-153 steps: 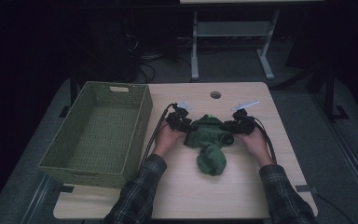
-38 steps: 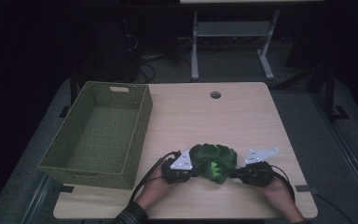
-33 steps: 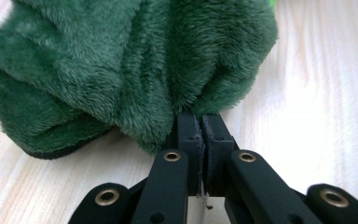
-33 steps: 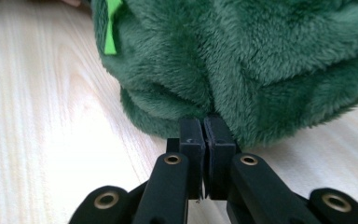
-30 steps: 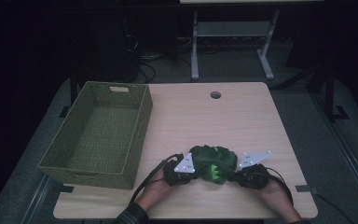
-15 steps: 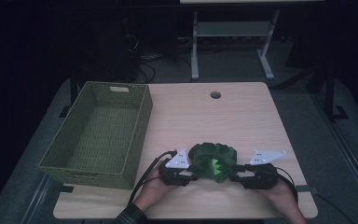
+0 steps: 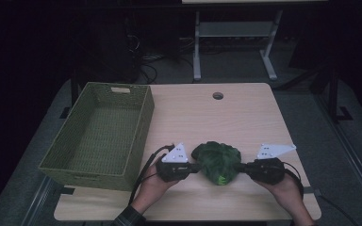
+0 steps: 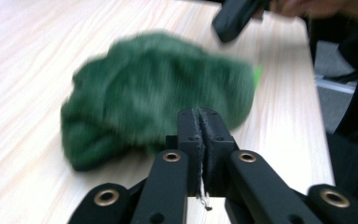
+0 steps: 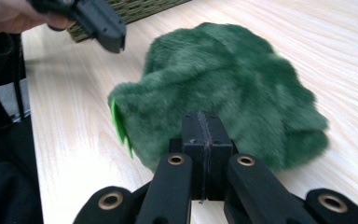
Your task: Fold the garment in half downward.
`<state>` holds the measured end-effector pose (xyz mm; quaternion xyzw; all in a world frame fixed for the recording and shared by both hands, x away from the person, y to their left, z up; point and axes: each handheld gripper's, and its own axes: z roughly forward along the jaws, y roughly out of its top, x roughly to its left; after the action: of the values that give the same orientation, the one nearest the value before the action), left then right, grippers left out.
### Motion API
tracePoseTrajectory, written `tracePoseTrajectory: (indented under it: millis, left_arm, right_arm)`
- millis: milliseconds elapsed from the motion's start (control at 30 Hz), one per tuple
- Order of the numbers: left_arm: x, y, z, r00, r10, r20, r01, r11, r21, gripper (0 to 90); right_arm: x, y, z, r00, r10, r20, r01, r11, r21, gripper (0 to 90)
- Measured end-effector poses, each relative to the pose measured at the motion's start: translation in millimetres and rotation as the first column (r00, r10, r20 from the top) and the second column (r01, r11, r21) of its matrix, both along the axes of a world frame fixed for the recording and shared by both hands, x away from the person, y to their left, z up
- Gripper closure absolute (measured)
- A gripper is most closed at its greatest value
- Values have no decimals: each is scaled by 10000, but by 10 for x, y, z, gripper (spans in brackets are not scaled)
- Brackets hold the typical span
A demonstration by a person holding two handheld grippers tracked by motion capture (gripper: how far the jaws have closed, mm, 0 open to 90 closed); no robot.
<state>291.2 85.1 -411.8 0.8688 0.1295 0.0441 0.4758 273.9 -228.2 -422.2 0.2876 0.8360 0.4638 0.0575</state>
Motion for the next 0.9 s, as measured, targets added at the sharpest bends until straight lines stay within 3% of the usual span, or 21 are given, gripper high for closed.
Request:
tracePoseTrajectory:
  millis: [67, 167, 233, 300, 433, 600, 733, 900]
  left_arm:
    - [19, -116, 32, 9999, -101, -103, 101, 9999, -33, 890]
    - [45, -245, -26, 9999, -41, -127, 48, 9983, 575, 892]
    - [109, -279, -133, 9991, 280, -329, -239, 9924, 1205, 896]
    - [162, -266, -217, 9973, 578, -444, -504, 9870, 1529, 896]
    - [258, -241, -367, 9930, 928, -726, -789, 9814, 1753, 896]
    - [334, -281, -508, 9922, 1033, -704, -837, 9673, 2396, 897]
    - [328, -291, -528, 9912, 1123, -696, -925, 9661, 2410, 897]
    - [303, -219, -398, 9910, 1130, -712, -979, 9771, 1887, 897]
  right_arm:
    - [22, 59, -15, 9997, 231, -72, -232, 9997, -39, 895]
    - [29, 154, -72, 9984, 520, -221, -524, 9985, -185, 895]
    - [41, 208, -123, 9974, 656, -314, -667, 9972, -350, 895]
    - [59, 255, -171, 9964, 731, -433, -755, 9955, -570, 896]
    - [103, 318, -244, 9949, 763, -655, -816, 9932, -834, 896]
    - [129, 415, -347, 9926, 886, -835, -985, 9875, -1229, 898]
    - [131, 423, -368, 9919, 884, -909, -990, 9878, -1199, 897]
    - [82, 324, -217, 9970, 701, -325, -721, 9951, -676, 880]
